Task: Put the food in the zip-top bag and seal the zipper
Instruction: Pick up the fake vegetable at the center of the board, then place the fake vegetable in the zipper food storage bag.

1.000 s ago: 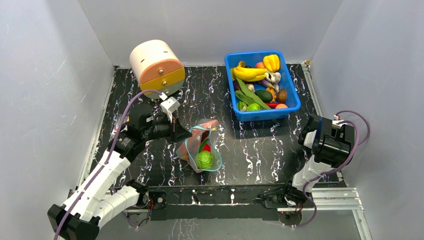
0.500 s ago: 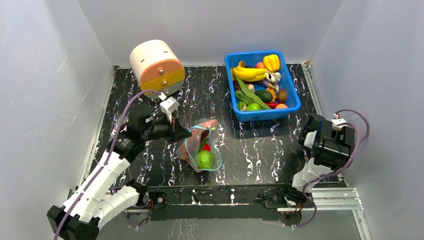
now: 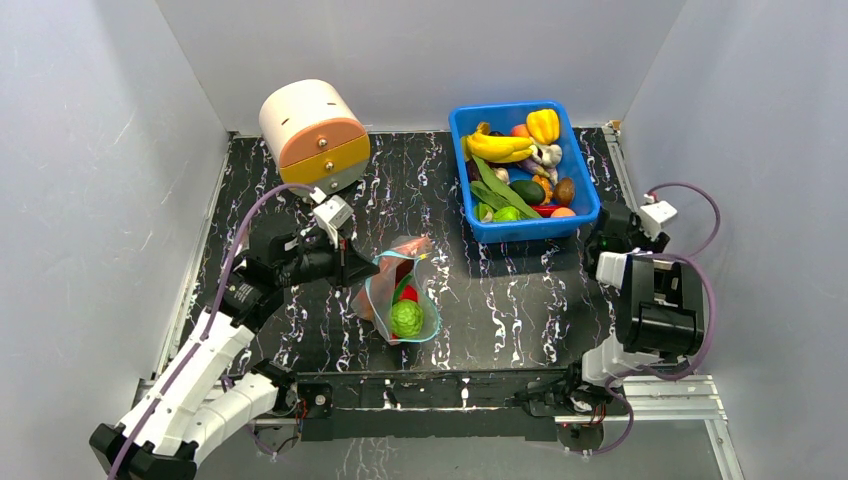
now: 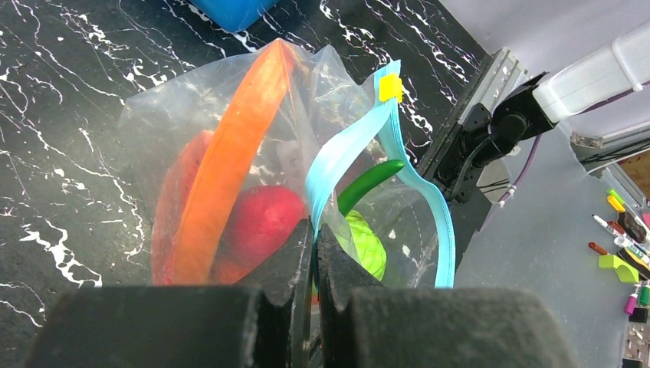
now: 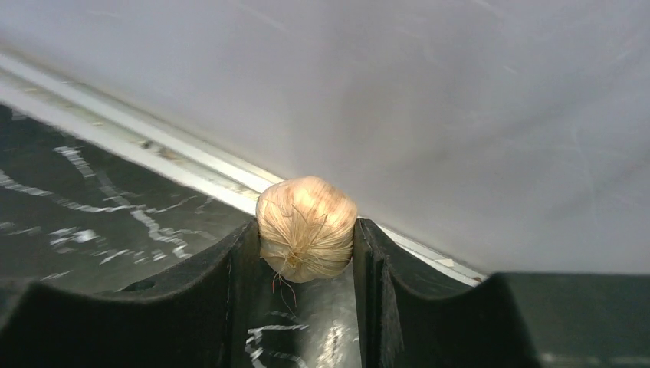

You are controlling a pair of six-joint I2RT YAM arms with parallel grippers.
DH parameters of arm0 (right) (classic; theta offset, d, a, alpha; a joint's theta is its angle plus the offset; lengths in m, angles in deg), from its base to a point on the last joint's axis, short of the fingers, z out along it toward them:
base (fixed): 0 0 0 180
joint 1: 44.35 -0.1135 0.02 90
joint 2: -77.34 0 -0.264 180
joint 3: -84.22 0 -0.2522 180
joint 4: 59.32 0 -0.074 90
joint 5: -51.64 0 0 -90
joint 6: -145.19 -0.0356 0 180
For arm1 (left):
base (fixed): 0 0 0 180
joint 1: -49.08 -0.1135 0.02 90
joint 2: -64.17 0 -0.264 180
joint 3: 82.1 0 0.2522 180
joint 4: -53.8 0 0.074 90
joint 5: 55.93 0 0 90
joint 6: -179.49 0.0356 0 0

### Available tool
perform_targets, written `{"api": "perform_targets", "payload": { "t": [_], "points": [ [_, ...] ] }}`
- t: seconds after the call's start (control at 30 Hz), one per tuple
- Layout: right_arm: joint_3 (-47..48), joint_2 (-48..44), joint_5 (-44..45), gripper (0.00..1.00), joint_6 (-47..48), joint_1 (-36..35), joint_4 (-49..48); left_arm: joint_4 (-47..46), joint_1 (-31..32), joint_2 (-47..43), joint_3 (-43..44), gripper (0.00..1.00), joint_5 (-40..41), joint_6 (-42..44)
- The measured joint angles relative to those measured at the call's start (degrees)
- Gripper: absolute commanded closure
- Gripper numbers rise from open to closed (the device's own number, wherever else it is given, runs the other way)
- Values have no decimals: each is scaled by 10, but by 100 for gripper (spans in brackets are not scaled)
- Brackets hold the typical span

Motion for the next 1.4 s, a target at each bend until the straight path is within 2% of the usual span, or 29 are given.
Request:
{"api": "perform_targets", "payload": {
  "t": [0.23, 0.47, 0.73, 1.0, 1.23, 1.4],
  "points": [
    [41, -89, -14, 77, 26, -88, 50, 5, 0, -14, 0, 100, 15, -5],
    [78, -219, -141, 76, 56, -119, 90, 6, 0, -7, 0, 100, 28, -26],
    [108, -306, -376, 77, 40, -132, 168, -12, 0, 30, 8, 100, 45, -74],
    [148, -328, -635, 77, 41, -186, 244, -9, 0, 87, 49, 100, 85, -80],
    [179, -341, -816, 74, 38, -235, 274, -5, 0, 113, 84, 100, 113, -79],
    [187, -347, -939, 73, 16, -258, 261, -5, 0, 121, 89, 100, 116, -79]
  ]
}}
